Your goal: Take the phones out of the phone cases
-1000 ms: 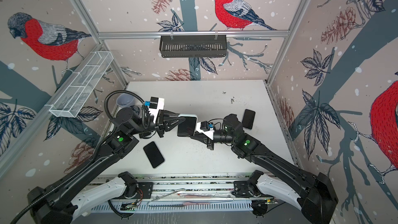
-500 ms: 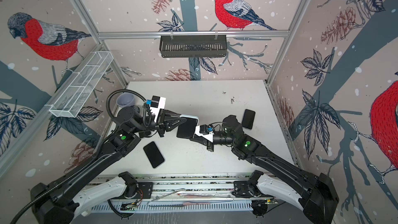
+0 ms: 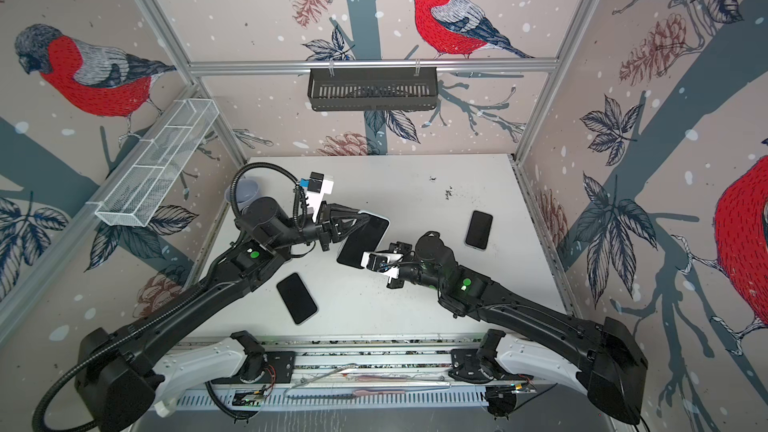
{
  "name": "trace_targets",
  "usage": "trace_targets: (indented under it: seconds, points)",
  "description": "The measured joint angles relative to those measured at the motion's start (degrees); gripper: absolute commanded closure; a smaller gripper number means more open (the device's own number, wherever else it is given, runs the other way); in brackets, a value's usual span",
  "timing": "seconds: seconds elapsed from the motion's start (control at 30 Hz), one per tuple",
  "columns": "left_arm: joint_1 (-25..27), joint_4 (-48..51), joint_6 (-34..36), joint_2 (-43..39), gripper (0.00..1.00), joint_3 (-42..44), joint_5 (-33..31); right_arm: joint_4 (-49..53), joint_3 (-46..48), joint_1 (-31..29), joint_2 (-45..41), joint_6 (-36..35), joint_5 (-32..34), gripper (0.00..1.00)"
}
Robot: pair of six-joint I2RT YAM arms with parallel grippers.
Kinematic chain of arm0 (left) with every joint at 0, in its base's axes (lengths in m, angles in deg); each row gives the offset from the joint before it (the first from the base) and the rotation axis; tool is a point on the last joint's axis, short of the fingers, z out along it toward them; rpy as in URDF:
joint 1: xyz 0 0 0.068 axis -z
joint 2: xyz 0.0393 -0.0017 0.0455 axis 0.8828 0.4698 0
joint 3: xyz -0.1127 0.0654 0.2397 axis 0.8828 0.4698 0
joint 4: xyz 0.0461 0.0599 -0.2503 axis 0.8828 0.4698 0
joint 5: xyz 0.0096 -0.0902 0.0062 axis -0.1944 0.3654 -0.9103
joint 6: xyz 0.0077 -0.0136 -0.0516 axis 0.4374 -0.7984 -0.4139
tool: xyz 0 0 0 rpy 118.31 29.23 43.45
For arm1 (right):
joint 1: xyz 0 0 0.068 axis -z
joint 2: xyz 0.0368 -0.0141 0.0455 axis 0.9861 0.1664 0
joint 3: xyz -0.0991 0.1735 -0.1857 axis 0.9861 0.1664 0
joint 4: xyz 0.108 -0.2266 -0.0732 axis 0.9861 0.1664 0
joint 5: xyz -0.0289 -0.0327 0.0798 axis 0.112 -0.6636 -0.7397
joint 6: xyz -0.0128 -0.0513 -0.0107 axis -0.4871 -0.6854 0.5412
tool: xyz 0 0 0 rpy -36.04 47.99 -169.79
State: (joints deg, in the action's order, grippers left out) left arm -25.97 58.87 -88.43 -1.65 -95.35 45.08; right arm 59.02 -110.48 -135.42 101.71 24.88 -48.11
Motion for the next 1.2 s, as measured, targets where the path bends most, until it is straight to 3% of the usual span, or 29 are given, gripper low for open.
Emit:
trace_targets:
  seconds: [0.13, 0.2, 0.3, 0.4, 0.53, 0.73, 1.0, 1.2]
  points:
    - [0.0, 1.09, -1.95, -0.48, 1.0, -0.48, -4.52, -7.28, 4.37, 0.0, -3.32, 1.14, 3.43, 0.4]
    - [-0.15, 1.64, -3.32, -1.25, 1.0, -0.48, -6.05, -11.56, 6.97, 0.46, -5.6, 3.56, 4.55, 0.27]
    - [-0.9, 1.25, -7.19, -2.93, 1.0, 0.44, -9.49, -17.27, 10.75, 1.07, -8.63, 8.24, 6.1, 0.13]
    - [-1.7, 0.76, -12.76, -4.04, 1.0, 2.19, -13.94, -19.98, 12.7, 1.2, -10.49, 13.66, 8.0, 0.05]
    - [-1.81, -2.21, -20.06, -5.99, 1.0, 5.51, -19.06, -19.58, 12.76, 2.14, -13.55, 23.82, 10.69, 0.0]
    - [-1.84, -10.45, -29.77, -8.81, 1.0, 11.96, -26.18, -11.61, 9.18, 4.66, -18.14, 45.24, 13.2, 0.0]
    - [-1.64, -23.17, -40.65, -7.91, 1.0, 19.34, -32.74, -13.86, 14.32, 7.48, -17.05, 71.76, 1.7, 0.05]
    - [-0.26, -27.23, -42.62, -7.74, 1.0, 19.91, -35.08, -22.58, 16.65, 6.82, -13.35, 81.48, -4.46, 0.09]
